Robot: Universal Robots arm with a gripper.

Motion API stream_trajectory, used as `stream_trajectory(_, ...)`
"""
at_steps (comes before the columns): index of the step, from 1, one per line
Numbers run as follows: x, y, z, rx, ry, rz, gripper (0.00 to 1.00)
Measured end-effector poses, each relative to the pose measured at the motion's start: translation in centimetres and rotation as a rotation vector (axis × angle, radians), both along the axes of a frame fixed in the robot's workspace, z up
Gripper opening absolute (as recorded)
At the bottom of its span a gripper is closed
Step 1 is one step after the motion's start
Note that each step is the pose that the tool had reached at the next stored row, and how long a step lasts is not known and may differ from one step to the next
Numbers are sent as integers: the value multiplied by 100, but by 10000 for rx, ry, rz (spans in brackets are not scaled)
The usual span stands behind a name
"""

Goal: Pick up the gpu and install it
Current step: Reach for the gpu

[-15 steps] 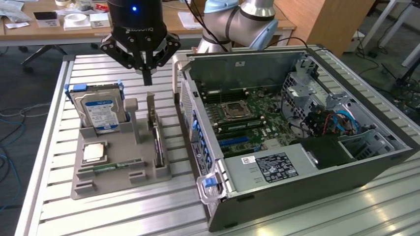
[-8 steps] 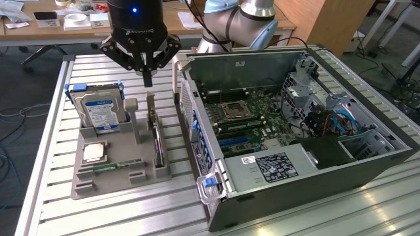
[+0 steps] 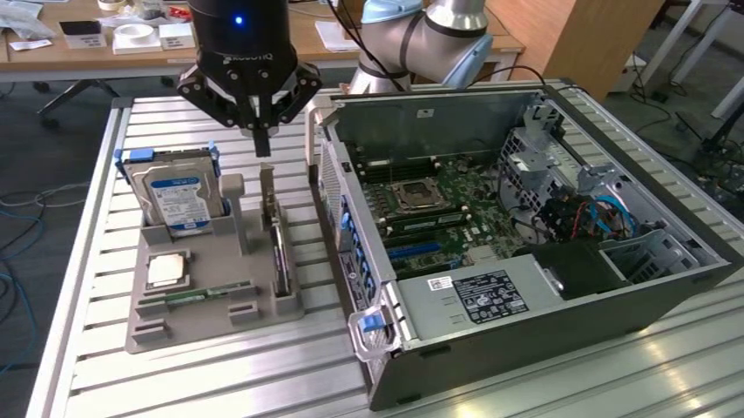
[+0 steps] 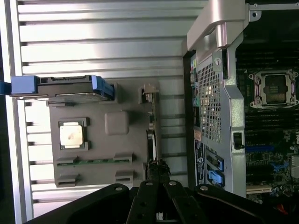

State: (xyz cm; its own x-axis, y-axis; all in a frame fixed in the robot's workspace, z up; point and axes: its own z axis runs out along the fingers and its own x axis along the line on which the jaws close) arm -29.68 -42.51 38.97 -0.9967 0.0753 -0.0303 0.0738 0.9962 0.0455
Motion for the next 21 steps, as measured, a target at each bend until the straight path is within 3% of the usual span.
stream_trajectory(21, -1, -108, 0, 0, 0, -1, 11)
